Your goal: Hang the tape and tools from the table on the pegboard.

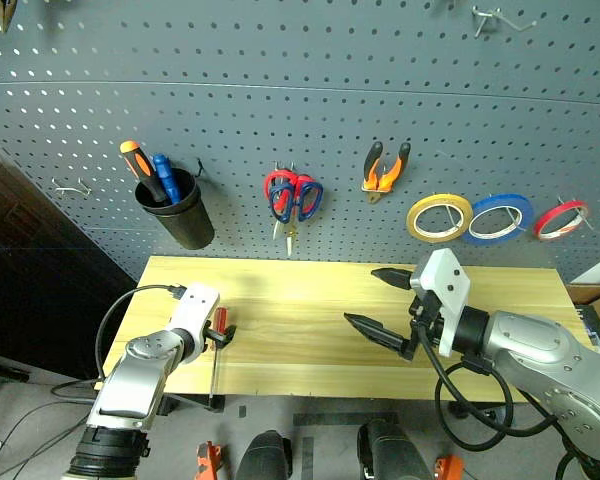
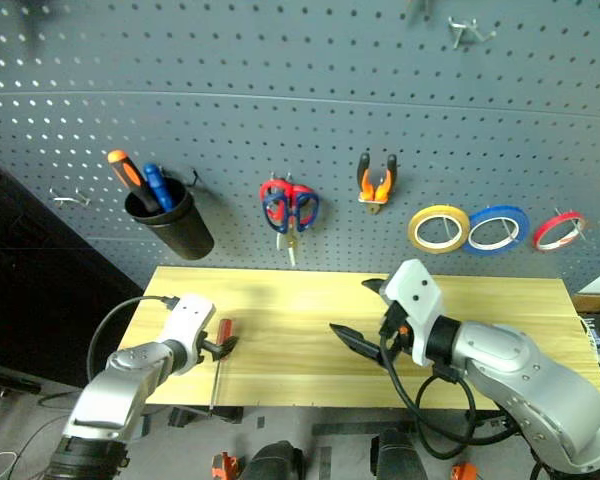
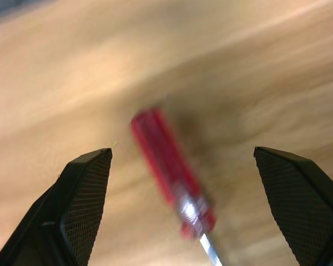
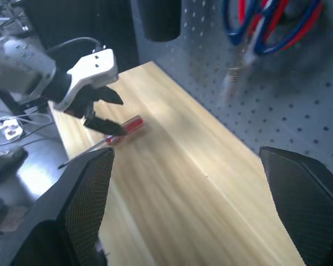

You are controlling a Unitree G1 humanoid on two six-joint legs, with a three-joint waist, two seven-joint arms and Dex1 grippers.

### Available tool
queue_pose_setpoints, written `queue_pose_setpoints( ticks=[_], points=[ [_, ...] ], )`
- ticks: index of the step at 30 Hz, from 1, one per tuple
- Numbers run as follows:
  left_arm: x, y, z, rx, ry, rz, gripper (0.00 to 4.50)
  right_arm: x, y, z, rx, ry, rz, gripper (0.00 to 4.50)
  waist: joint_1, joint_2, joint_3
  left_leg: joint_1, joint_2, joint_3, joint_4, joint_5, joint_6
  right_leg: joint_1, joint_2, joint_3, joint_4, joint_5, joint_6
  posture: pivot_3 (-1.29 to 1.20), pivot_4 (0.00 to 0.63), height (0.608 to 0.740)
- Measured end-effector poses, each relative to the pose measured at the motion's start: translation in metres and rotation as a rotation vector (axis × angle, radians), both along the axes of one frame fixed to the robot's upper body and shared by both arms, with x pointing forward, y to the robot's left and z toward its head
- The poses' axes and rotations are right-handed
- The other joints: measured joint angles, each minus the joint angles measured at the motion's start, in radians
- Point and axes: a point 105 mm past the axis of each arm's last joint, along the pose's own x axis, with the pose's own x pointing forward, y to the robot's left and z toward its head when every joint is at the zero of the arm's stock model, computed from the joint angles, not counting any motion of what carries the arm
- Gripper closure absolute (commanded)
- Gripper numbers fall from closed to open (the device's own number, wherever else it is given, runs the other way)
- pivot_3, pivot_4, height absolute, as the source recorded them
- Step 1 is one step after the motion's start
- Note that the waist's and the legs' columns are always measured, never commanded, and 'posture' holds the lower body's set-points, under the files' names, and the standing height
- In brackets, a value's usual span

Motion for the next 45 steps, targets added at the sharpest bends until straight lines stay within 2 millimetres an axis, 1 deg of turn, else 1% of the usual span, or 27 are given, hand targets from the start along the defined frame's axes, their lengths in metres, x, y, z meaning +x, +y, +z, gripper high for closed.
queue_pose_setpoints(
  ticks=[3,7,9,12,16,19,24,26,29,31,34,35,36,38,41,43,45],
  points=[
    [-0.008,0.006,-0.013,-0.007,0.102,0.074,0.15,-0.001,0.001,0.000,-0.007,0.007,0.019,0.00,0.000,0.000,0.000,0.000,0.000,0.000,0.000,0.000,0.000,0.000,0.000,0.000,0.000,0.000,0.000,-0.03,0.172,0.740],
    [-0.015,0.002,-0.028,-0.053,0.199,0.136,0.15,-0.004,0.004,0.001,-0.016,0.013,0.055,0.00,0.000,-0.001,0.000,0.000,0.000,0.000,0.000,0.000,0.000,-0.001,0.000,0.000,0.000,0.000,0.000,-0.03,0.175,0.740],
    [-0.015,0.001,-0.032,-0.068,0.220,0.162,0.15,-0.004,0.004,0.001,-0.022,0.011,0.065,0.00,0.000,-0.001,-0.001,0.000,0.000,0.000,0.000,0.000,0.000,-0.001,0.000,0.000,0.000,0.000,0.000,-0.04,0.176,0.740],
    [-0.010,-0.001,-0.037,-0.081,0.232,0.188,0.15,-0.004,0.004,0.003,-0.039,0.004,0.073,0.00,0.001,-0.002,-0.001,0.000,0.000,0.000,0.000,0.000,0.000,0.000,-0.001,0.000,0.001,0.000,0.000,-0.04,0.176,0.740],
    [-0.001,-0.002,-0.035,-0.090,0.211,0.201,1.01,-0.007,0.005,0.003,-0.041,0.019,0.096,0.00,0.000,-0.002,-0.002,0.000,0.000,0.000,0.000,0.000,0.000,0.000,-0.001,0.000,0.001,0.000,0.000,-0.05,0.176,0.740],
    [0.002,-0.002,-0.035,-0.091,0.192,0.195,2.00,-0.008,0.005,0.002,-0.039,0.033,0.106,0.00,0.000,-0.002,-0.002,0.000,0.000,0.000,0.000,0.000,0.000,-0.001,-0.001,0.001,0.001,0.000,0.000,-0.05,0.176,0.740],
    [0.008,0.000,-0.034,-0.071,0.131,0.175,3.49,-0.007,0.001,0.002,-0.057,0.029,0.094,0.00,0.000,-0.003,-0.002,0.000,0.000,0.000,0.000,0.000,0.000,-0.001,-0.001,0.001,0.001,0.000,0.000,-0.06,0.173,0.740],
    [0.012,0.002,-0.029,-0.048,0.058,0.154,3.58,-0.006,-0.001,0.003,-0.063,0.024,0.088,0.00,0.000,-0.003,-0.003,0.000,0.001,0.000,0.000,0.000,0.000,-0.001,-0.001,0.000,0.001,0.000,0.000,-0.06,0.173,0.740],
    [0.014,0.006,-0.012,-0.011,-0.102,0.120,3.58,-0.005,-0.003,0.005,-0.065,0.014,0.078,0.00,-0.001,-0.004,-0.003,-0.001,0.004,0.001,0.000,0.002,-0.003,-0.002,-0.003,0.001,0.000,0.000,0.000,-0.05,0.171,0.740],
    [0.011,0.008,0.003,0.006,-0.215,0.109,3.58,-0.004,-0.003,0.007,-0.060,0.003,0.077,0.00,-0.001,-0.004,-0.003,-0.001,0.004,0.001,0.000,0.001,-0.003,-0.002,-0.003,0.001,0.000,0.000,0.000,-0.04,0.169,0.740],
    [-0.004,0.011,0.016,0.034,-0.329,0.090,3.58,-0.003,-0.003,0.013,-0.046,-0.037,0.082,0.00,-0.001,-0.004,-0.003,-0.001,0.004,0.001,-0.001,0.001,-0.002,-0.002,-0.003,0.001,0.000,0.000,0.000,-0.01,0.163,0.740],
    [-0.013,0.010,0.021,0.051,-0.374,0.059,3.58,-0.003,-0.003,0.015,-0.040,-0.053,0.087,0.00,-0.001,-0.005,-0.004,-0.001,0.004,0.001,-0.001,0.000,-0.001,-0.002,-0.003,0.001,0.000,0.000,0.000,-0.01,0.163,0.740],
    [-0.020,0.005,0.026,0.056,-0.419,0.025,3.58,-0.003,-0.002,0.018,-0.033,-0.066,0.094,0.00,0.001,-0.005,-0.004,-0.001,0.004,0.001,-0.001,0.000,0.000,-0.002,-0.003,0.001,-0.001,0.000,0.000,0.00,0.161,0.740],
    [-0.029,-0.009,0.043,0.055,-0.527,-0.072,3.58,-0.004,0.000,0.022,-0.016,-0.089,0.118,0.00,0.007,-0.005,-0.004,-0.001,0.004,0.001,-0.001,0.000,0.000,-0.002,-0.004,0.001,0.000,0.000,0.000,0.02,0.152,0.740],
    [-0.036,-0.030,0.080,0.065,-0.705,-0.222,3.58,-0.003,0.000,0.030,0.005,-0.119,0.150,0.00,0.030,-0.006,-0.008,-0.001,0.003,0.000,0.000,0.000,0.000,-0.001,-0.003,0.000,0.000,0.000,0.000,0.06,0.133,0.740],
    [-0.034,-0.041,0.103,0.061,-0.808,-0.271,3.58,-0.003,-0.002,0.034,0.020,-0.120,0.172,0.00,0.047,-0.006,-0.018,0.000,0.002,0.001,0.000,0.000,0.000,0.000,-0.003,0.000,0.000,0.000,0.000,0.08,0.121,0.740],
    [-0.024,-0.045,0.128,0.058,-0.908,-0.270,3.58,-0.002,-0.002,0.036,0.024,-0.122,0.189,0.00,0.056,-0.006,-0.026,0.000,-0.001,0.000,0.000,0.000,0.000,0.001,-0.002,-0.001,0.000,0.000,0.000,0.10,0.106,0.740]
  ],
)
